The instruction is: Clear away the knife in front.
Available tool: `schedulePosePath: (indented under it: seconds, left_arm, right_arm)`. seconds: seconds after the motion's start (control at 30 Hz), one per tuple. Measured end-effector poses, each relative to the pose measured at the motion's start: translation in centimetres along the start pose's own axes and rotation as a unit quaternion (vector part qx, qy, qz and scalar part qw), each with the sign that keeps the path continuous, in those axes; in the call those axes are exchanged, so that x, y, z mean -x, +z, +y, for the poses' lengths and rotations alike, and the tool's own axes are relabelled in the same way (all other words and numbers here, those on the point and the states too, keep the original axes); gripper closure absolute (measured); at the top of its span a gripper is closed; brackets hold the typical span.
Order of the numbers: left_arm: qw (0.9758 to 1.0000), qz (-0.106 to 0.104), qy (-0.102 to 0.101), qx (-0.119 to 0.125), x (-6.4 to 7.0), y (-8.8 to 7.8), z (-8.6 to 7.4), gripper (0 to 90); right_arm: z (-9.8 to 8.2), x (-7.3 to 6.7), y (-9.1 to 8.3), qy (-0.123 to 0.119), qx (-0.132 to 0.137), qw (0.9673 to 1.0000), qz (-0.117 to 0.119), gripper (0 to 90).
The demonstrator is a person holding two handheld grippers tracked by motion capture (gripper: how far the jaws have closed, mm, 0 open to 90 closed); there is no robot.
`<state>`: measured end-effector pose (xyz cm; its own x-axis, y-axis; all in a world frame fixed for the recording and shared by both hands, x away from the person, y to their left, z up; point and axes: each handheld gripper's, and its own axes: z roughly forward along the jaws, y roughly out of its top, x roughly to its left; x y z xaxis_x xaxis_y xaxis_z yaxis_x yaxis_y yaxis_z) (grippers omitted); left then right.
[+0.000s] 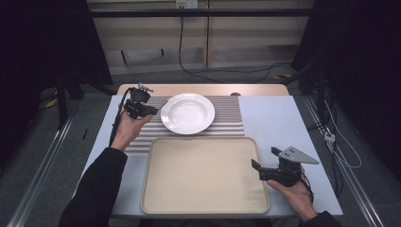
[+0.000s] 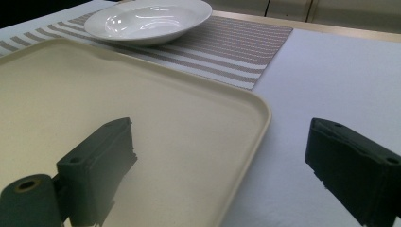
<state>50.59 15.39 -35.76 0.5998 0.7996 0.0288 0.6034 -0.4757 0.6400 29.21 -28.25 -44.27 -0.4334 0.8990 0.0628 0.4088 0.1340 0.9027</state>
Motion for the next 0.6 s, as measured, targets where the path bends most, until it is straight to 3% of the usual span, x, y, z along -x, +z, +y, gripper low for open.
schedulePosePath:
  seconds: [0.6]
  left_arm:
    - [0.9995,-0.026,0.016,0.007,2.5,-0.6,-1.6,80.1]
  right_arm:
    - [0.0,-0.1,-0.1,0.000,0.000,1.0000,0.000,8.7]
